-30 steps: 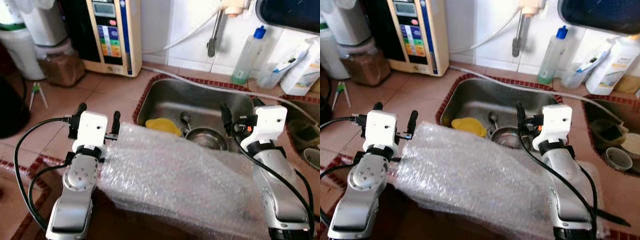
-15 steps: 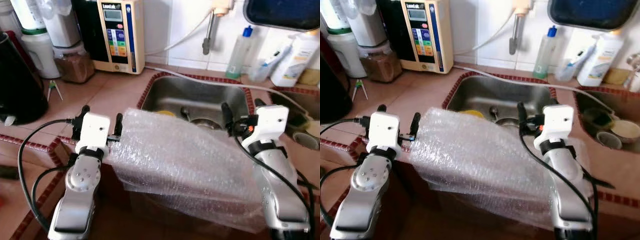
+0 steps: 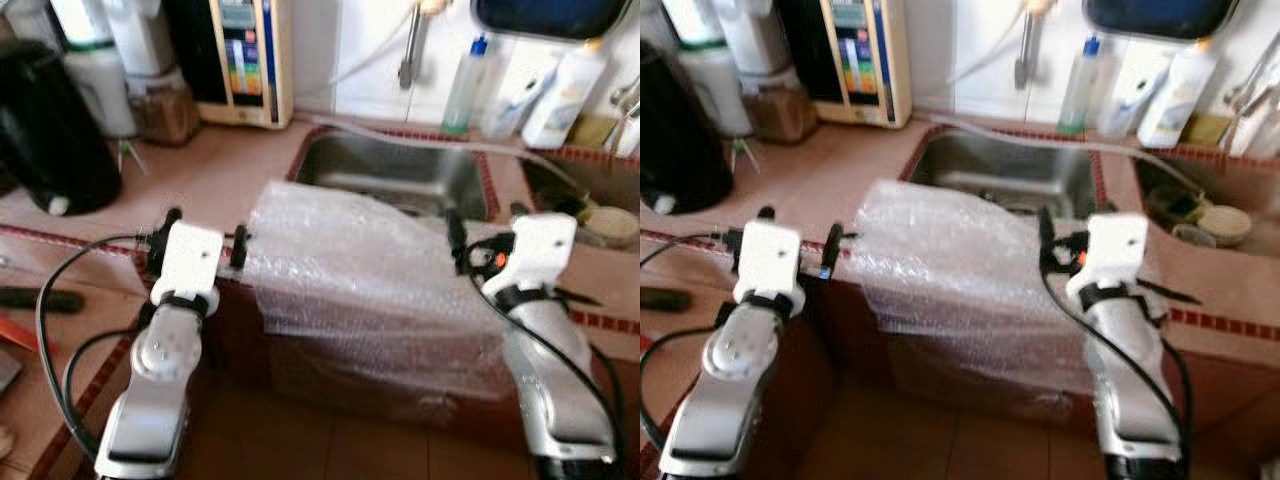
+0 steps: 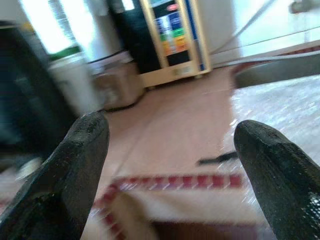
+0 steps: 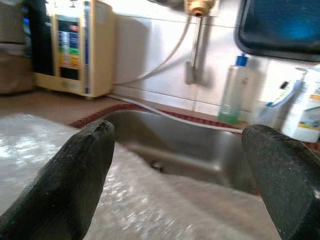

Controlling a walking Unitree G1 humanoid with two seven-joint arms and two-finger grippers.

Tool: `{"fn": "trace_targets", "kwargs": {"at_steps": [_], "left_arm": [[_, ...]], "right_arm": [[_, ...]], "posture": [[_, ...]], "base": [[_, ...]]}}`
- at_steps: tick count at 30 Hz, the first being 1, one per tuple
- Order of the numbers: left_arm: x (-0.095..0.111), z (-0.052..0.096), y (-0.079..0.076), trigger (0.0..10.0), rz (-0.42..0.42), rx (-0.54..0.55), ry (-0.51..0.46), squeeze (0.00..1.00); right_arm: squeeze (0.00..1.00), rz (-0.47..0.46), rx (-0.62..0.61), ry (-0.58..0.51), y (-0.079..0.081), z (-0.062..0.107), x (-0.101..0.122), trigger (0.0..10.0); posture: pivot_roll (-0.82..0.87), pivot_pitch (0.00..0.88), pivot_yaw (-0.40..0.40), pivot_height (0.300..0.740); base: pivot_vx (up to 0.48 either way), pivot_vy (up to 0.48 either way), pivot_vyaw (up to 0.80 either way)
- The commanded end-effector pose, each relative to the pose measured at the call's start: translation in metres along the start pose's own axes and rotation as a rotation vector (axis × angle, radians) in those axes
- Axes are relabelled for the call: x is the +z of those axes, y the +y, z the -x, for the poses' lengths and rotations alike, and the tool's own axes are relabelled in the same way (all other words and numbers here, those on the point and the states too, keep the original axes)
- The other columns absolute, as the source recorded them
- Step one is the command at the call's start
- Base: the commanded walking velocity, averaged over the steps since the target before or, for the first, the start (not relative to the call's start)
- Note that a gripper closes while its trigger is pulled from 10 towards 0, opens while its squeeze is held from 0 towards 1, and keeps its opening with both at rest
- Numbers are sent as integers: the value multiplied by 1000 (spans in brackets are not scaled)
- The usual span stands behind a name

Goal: Kitchen organization

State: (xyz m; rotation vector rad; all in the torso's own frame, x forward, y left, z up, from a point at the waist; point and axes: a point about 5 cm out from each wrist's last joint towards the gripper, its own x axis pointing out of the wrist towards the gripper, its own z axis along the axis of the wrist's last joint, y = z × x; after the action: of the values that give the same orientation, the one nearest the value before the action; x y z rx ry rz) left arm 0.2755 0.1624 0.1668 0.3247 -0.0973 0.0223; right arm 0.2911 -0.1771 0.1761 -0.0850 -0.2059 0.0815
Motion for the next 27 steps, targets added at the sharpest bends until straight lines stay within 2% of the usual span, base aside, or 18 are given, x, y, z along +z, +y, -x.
{"fn": "trace_targets", "kwargs": {"at_steps": [1,12,27], "left_arm": [[1,-1,-5,10000,1,-19,-3,0],[0,0,-7,10000,6,-26,2,0],[-3,-3,-13,10000,99,-96,-4,0]], "right_arm": [[890,8,-11,-3,-3,0,1,10000],[890,13,-1,9,-2,2,-2,10000],[886,20,1,11,-2,1,-3,10000]], "posture": [[-68,0,11,740],[-73,0,9,740],[-84,0,6,740]], "base": [[-266,0,0],[-268,0,0],[0,0,0]]}}
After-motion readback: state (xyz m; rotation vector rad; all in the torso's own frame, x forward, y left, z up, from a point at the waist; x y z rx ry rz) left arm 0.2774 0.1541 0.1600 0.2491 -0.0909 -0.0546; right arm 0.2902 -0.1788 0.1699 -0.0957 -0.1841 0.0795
